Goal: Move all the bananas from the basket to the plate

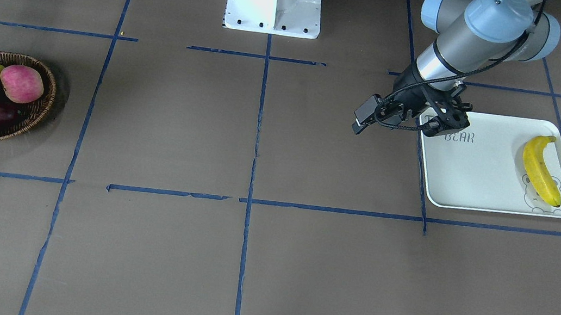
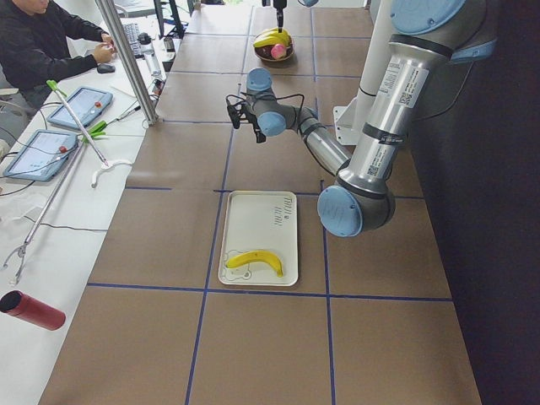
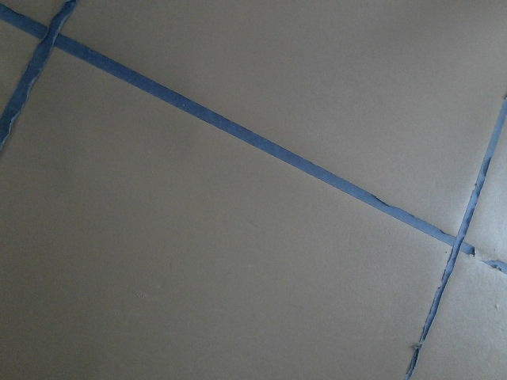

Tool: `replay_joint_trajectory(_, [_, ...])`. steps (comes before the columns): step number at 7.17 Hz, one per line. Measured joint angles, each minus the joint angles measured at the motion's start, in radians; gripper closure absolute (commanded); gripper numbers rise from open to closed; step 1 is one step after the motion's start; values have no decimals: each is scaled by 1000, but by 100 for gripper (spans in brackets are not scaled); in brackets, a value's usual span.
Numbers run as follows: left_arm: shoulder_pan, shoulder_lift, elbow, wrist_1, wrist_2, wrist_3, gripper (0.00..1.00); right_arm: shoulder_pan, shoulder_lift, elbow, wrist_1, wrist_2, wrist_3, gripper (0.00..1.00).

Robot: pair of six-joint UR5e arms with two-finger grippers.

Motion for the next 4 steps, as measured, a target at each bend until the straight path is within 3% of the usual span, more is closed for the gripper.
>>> replay_joint_trajectory(3, [0,5,-6,0,0,0,0,-2,27,-34,0,0,1,34])
replay_joint_trajectory(4, [1,6,-7,0,0,0,1,-2,31,-41,1,-1,3,38])
